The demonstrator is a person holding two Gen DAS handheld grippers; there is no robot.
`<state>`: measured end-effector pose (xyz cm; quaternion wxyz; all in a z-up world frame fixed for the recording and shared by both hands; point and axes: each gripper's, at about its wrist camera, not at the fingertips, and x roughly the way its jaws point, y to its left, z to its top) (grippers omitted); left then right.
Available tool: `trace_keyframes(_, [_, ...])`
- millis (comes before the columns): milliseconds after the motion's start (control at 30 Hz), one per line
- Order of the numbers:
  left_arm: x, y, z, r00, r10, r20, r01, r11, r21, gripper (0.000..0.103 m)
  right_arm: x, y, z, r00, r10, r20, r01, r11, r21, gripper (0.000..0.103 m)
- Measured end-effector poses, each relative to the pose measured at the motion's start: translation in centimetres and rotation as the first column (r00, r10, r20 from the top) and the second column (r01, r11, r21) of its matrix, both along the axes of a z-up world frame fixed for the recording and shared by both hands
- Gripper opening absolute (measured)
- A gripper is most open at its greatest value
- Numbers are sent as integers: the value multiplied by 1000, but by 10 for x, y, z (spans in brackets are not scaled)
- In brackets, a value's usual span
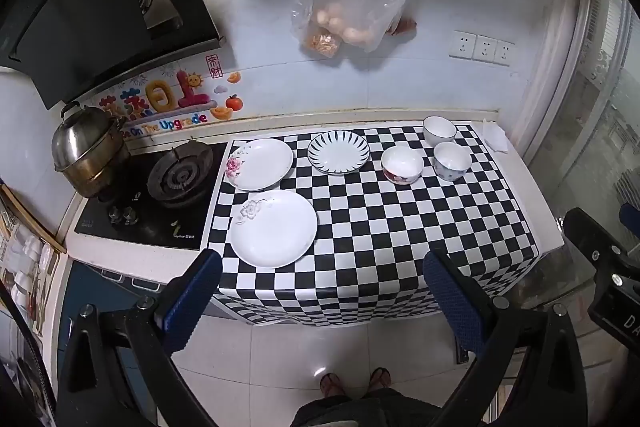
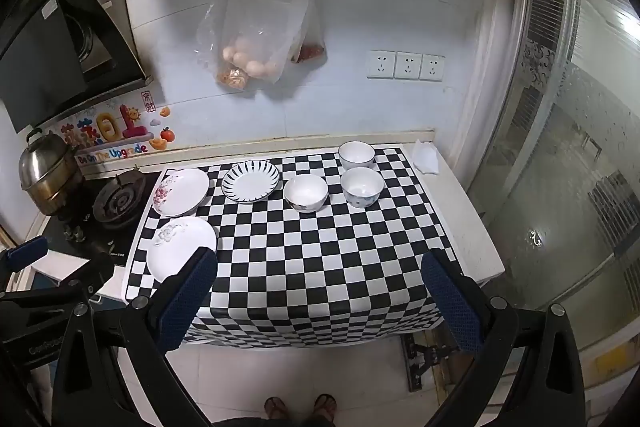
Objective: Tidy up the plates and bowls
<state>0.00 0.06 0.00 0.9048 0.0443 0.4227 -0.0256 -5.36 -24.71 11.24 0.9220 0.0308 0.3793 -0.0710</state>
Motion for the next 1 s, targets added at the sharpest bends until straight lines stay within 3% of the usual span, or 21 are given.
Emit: trace_keyframes(1000, [1, 4, 17, 1000, 7, 28, -7, 1000, 6, 103, -15, 0, 13, 1000, 0, 18, 0, 1000, 4, 103])
